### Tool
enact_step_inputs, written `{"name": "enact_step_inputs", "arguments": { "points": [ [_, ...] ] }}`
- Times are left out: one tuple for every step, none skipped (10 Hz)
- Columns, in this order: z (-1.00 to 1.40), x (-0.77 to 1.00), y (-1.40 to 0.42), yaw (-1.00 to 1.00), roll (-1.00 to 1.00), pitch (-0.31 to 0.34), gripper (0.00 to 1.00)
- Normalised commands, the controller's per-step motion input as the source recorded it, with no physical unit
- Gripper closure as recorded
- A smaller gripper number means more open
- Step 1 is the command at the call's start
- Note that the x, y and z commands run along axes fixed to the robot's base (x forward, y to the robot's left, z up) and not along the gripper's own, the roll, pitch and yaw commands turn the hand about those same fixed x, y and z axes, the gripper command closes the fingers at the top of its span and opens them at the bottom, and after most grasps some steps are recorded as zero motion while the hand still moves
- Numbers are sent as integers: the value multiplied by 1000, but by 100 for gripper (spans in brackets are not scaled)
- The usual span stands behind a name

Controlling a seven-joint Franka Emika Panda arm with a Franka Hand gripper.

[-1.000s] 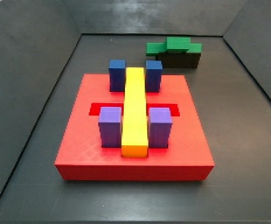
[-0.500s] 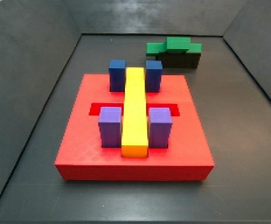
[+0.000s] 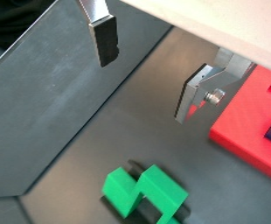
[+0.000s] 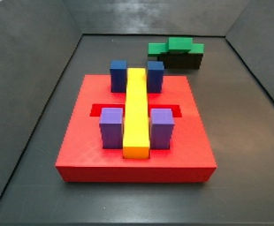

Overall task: Pick up the green object. Move up. Place the green object on the fixture. Regrasp the green object. Move to above the board. Insert the green object.
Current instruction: Regrasp the green object.

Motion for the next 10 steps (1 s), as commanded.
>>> {"name": "enact_step_inputs", "arguments": {
  "points": [
    [-249, 240, -177, 0, 1000, 197, 0],
    [-346, 297, 0, 106, 483, 183, 0],
    [-306, 206, 209, 189, 186, 180, 0],
    [-257, 154, 306, 211, 123, 186, 0],
    [-311, 80, 329, 189, 200, 200, 0],
    [-374, 0, 377, 177, 220, 203, 0],
    [-609, -77, 343, 129, 237, 194, 0],
    [-666, -169, 249, 46, 429, 149, 0],
    [-637, -243, 160, 0, 514, 69, 0],
    [-631, -214, 23, -20, 583, 0, 0]
  ]
}}
